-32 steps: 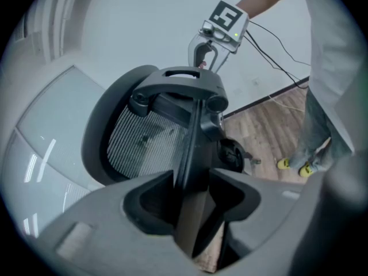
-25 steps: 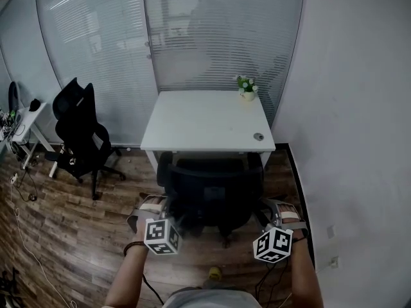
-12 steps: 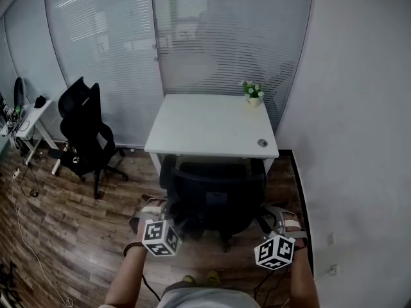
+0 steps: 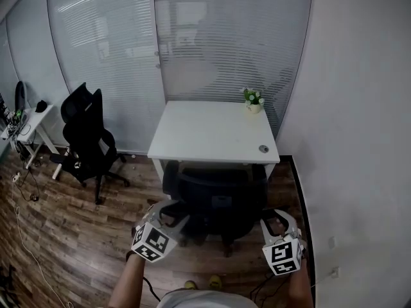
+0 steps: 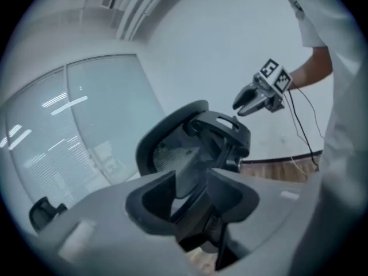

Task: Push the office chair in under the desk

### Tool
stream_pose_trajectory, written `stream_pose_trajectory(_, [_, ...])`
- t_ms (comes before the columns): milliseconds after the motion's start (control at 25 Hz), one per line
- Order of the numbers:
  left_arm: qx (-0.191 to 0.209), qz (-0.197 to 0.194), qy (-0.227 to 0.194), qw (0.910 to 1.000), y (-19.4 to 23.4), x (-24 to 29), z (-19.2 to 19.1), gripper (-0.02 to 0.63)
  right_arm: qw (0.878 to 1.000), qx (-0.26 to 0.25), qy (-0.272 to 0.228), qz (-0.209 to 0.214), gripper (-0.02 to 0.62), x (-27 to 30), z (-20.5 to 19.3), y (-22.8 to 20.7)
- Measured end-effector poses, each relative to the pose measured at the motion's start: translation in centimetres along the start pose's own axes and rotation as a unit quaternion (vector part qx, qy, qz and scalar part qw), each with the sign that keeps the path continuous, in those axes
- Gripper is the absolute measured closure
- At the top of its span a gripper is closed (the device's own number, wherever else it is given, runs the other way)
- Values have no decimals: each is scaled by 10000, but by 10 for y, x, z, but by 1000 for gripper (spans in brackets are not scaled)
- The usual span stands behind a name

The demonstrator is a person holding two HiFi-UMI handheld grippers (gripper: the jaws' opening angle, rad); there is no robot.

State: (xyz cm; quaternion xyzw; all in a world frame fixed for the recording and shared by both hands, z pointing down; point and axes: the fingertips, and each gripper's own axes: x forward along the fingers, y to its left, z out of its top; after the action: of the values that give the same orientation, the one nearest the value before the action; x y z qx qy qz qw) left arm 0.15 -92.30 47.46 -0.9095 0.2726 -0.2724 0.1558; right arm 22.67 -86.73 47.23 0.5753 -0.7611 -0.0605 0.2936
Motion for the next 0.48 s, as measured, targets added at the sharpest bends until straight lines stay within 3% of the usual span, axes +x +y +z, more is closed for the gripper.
stream_pose_trajectory(280, [-620, 602, -495, 9950, 19, -19, 15, 494, 9922, 1061, -443, -487, 506, -10, 23, -10])
stream_pose_trajectory(480, [-1117, 916, -875, 9856, 31, -33, 25, 548, 9826, 1547, -614, -828, 562, -20, 30, -17])
